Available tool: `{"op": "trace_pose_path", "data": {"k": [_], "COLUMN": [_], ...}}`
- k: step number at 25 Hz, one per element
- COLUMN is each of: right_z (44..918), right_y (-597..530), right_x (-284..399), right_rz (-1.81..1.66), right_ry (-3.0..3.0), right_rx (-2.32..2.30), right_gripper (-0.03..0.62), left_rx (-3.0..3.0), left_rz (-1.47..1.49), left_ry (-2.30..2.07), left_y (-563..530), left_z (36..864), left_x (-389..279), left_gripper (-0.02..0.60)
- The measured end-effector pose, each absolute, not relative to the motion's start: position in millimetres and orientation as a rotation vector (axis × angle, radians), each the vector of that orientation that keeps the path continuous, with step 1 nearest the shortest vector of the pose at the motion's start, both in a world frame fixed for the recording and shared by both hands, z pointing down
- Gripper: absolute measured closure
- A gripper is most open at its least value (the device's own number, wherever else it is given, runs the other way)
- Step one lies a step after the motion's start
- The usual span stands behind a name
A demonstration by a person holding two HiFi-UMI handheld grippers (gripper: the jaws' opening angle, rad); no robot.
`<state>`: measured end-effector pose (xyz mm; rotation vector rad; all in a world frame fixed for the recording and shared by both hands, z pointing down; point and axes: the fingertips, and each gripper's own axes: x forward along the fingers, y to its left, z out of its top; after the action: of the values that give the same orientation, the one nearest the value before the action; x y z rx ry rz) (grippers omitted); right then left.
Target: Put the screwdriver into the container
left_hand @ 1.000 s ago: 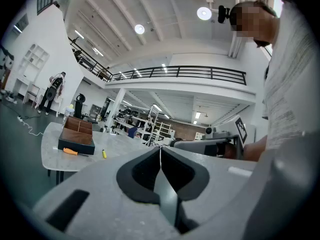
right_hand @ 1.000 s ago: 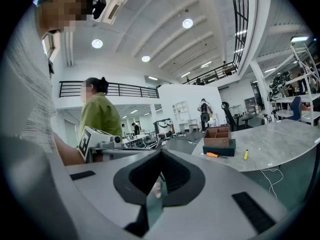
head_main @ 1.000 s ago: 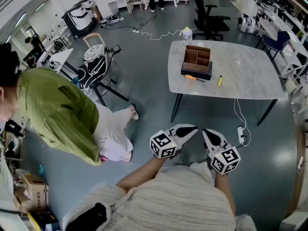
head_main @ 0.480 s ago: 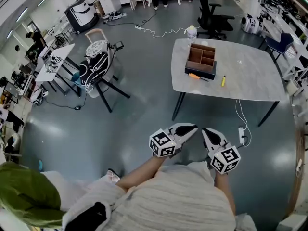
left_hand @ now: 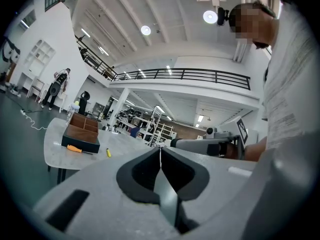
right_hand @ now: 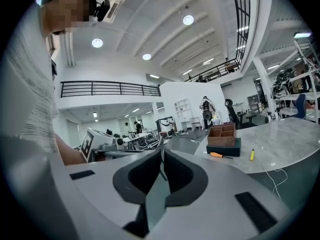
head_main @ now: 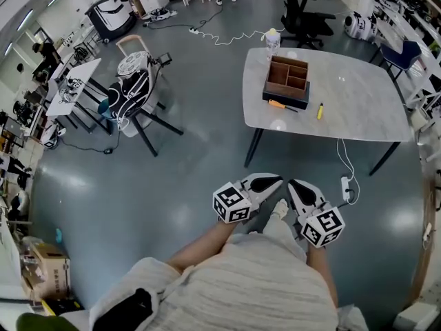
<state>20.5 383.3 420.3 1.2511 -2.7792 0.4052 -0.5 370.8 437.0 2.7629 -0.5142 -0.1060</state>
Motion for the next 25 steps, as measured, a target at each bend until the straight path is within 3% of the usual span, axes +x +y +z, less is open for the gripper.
{"op": "trace_pose_path", "data": {"k": [25], "right_z": [398.0], "right_y": [141.6], "right_x": [112.7], "right_rz": [0.193], "right_ry": [-2.753], "right_rx": [1.056], "right_gripper": [0.580], "left_rx": [2.776], "left_rz": [-0.138], "left_ry": [-0.600], "left_y": [122.9], "left_z": [411.4], "left_x": [99.2], "left_gripper": [0.561]}}
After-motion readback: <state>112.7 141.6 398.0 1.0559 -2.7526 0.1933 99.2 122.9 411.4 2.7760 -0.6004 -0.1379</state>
